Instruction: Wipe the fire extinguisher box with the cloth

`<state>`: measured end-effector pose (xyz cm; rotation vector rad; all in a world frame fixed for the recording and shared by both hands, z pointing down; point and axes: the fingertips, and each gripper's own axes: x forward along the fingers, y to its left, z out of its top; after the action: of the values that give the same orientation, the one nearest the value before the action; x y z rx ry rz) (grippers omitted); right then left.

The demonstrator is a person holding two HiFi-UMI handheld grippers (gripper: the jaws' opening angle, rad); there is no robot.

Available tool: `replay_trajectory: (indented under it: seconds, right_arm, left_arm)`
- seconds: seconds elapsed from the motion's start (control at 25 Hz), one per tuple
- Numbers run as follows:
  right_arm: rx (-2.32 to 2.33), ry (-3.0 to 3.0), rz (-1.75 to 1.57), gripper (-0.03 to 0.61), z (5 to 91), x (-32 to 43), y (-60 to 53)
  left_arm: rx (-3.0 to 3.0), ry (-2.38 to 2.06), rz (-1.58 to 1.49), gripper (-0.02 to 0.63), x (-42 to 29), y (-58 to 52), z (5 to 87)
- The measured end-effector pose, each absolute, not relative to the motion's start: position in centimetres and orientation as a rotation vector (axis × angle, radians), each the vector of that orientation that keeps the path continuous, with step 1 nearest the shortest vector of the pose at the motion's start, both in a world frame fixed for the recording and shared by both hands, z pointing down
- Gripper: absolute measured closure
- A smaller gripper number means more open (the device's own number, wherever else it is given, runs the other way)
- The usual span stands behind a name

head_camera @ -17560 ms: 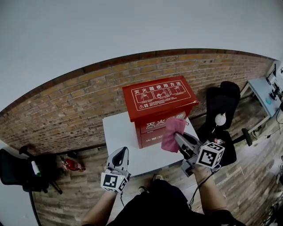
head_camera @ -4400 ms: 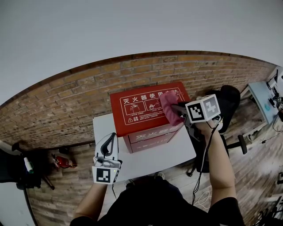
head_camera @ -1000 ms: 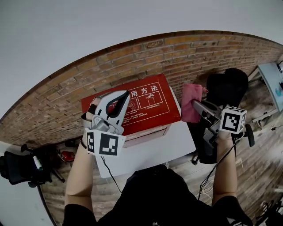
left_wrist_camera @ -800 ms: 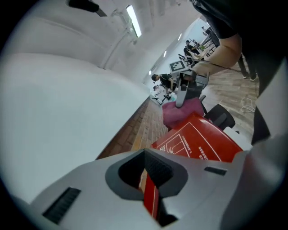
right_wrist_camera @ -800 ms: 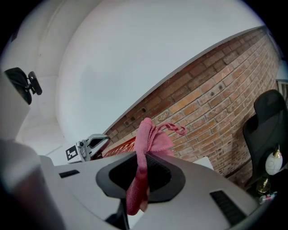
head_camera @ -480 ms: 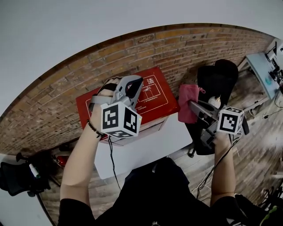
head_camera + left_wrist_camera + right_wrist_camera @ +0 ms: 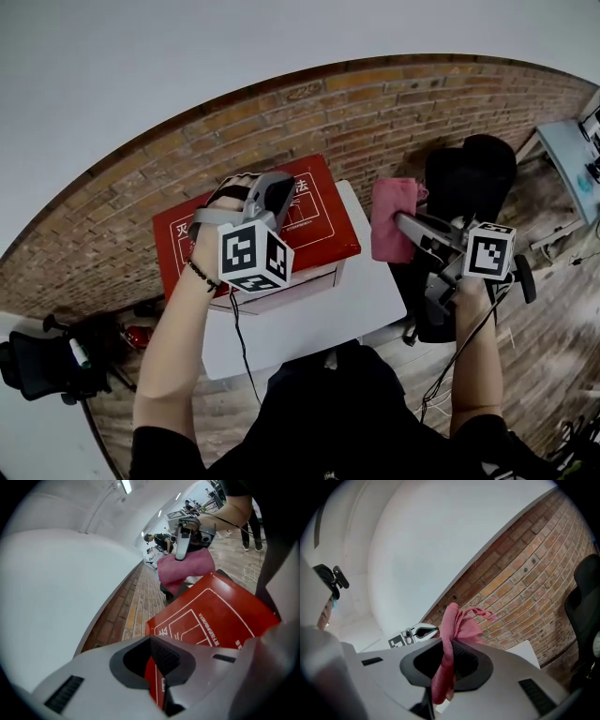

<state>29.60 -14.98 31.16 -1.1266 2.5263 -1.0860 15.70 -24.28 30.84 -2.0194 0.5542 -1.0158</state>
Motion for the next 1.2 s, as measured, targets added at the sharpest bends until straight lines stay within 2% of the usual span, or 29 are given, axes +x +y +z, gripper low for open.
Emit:
replay_trajectory:
  seconds: [0.48,1.2]
  right_arm:
    - [-0.761,2.551,-1.179,0.514,33.3,30.8,-20.2]
    - [-0.402,2.491,-1.331,0.514,36.8,26.0,-25.3]
  left_arm:
    - [-2.009,0.593,-1.104,0.586,15.4,-25.0,31.5]
    - [-2.013,0.614,-1.108,0.588,15.3,-25.1,31.5]
